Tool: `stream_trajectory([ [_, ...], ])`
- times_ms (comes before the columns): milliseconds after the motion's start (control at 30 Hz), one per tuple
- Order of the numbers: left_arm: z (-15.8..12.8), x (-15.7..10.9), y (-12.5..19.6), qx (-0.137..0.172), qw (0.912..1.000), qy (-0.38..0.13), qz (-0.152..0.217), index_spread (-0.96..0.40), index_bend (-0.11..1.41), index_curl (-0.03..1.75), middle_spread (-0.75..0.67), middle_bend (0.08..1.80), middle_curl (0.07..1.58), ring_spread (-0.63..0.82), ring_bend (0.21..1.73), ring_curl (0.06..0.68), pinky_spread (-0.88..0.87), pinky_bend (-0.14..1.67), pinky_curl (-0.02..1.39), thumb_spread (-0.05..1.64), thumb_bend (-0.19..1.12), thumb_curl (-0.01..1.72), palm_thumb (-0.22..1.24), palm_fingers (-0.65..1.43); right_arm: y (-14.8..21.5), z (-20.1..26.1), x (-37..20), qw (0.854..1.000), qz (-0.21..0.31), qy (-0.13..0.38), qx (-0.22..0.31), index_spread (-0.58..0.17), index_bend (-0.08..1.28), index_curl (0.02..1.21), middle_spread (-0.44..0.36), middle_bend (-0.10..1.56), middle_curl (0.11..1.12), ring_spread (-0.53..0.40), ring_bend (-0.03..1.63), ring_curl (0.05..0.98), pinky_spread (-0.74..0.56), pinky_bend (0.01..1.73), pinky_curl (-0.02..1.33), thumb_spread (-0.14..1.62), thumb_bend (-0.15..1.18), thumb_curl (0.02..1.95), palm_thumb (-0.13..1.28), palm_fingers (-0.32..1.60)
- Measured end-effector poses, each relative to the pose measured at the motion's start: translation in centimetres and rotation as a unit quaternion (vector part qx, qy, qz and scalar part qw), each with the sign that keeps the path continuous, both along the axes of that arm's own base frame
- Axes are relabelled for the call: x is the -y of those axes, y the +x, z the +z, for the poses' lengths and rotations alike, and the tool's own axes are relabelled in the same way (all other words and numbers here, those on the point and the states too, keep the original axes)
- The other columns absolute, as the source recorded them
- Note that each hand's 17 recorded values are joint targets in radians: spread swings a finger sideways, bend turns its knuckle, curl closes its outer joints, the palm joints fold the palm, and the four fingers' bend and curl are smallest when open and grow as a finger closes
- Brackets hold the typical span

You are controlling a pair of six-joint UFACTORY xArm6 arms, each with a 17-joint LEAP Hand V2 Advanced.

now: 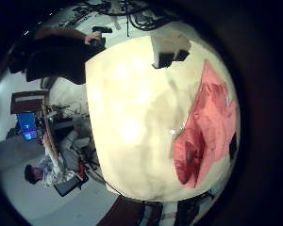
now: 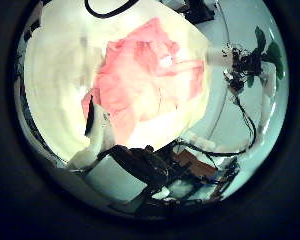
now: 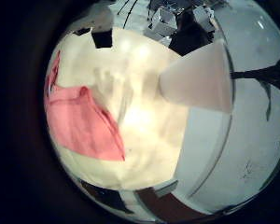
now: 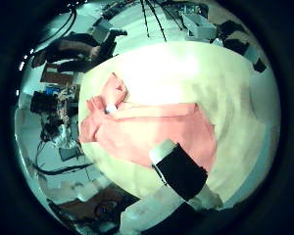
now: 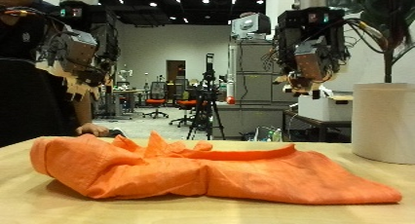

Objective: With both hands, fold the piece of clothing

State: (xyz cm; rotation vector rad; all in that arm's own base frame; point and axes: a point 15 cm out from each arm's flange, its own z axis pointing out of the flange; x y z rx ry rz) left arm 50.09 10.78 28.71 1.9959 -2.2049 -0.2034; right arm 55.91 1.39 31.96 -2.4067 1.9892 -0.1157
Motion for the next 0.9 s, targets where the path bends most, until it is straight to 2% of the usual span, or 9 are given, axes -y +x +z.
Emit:
stream_trajectory([
  [167, 0.1, 2.4, -3.0, -0.03, 0.9987, -0.034, -0.021, 0.12, 0.1, 0.37, 0.41, 0.16, 0.39, 0.56, 0.52, 0.244, 0.54, 0.44, 0.37, 1.19, -0.02, 0.43, 0.59, -0.17, -4.9, -0.3, 1.9, 0.999, 0.023, -0.002, -0.049, -0.369, 0.28, 0.47, -0.042, 0.49, 0.45, -0.019, 0.67, 0.377, 0.23, 0.59, 0.47, 1.48, 0.0, 0.23, 0.52, 0.01],
  [300, -0.5, 4.6, -5.1, -0.045, 0.9969, -0.051, -0.039, 0.13, 0.11, 0.31, 0.41, 0.16, 0.35, 0.57, 0.49, 0.234, 0.55, 0.39, 0.34, 1.2, -0.02, 0.42, 0.58, -0.14, -8.7, -2.5, 3.3, 0.995, 0.032, -0.003, -0.091, -0.375, 0.27, 0.45, -0.05, 0.44, 0.41, 0.034, 0.56, 0.328, 0.27, 0.5, 0.42, 1.49, 0.0, 0.21, 0.53, 0.01],
  [533, -3.1, 7.3, -7.6, -0.044, 0.9956, -0.049, -0.067, 0.12, 0.12, 0.25, 0.42, 0.17, 0.3, 0.58, 0.46, 0.224, 0.54, 0.37, 0.33, 1.21, -0.02, 0.4, 0.58, -0.12, -14.2, -8.0, 5.2, 0.986, 0.043, 0.005, -0.161, -0.386, 0.22, 0.41, -0.061, 0.35, 0.38, 0.105, 0.43, 0.278, 0.28, 0.4, 0.36, 1.38, -0.02, 0.22, 0.52, 0.01],
  [667, -4.5, 8.6, -8.7, -0.049, 0.9945, -0.046, -0.08, 0.12, 0.12, 0.23, 0.41, 0.17, 0.28, 0.59, 0.45, 0.219, 0.54, 0.36, 0.33, 1.2, -0.02, 0.39, 0.58, -0.11, -14.0, -9.6, 6.0, 0.987, 0.042, 0.005, -0.155, -0.388, 0.19, 0.39, -0.055, 0.3, 0.36, 0.125, 0.39, 0.261, 0.28, 0.37, 0.34, 1.27, -0.01, 0.24, 0.54, 0.05],
  [900, -5.6, 8.7, -10.0, -0.065, 0.9936, -0.042, -0.082, 0.12, 0.12, 0.21, 0.41, 0.17, 0.27, 0.6, 0.44, 0.215, 0.54, 0.35, 0.32, 1.2, -0.02, 0.39, 0.58, -0.1, -14.3, -13.0, 7.5, 0.984, 0.055, -0.026, -0.169, -0.381, 0.17, 0.35, -0.06, 0.24, 0.34, 0.128, 0.35, 0.252, 0.27, 0.35, 0.33, 1.14, -0.02, 0.27, 0.59, 0.08],
])
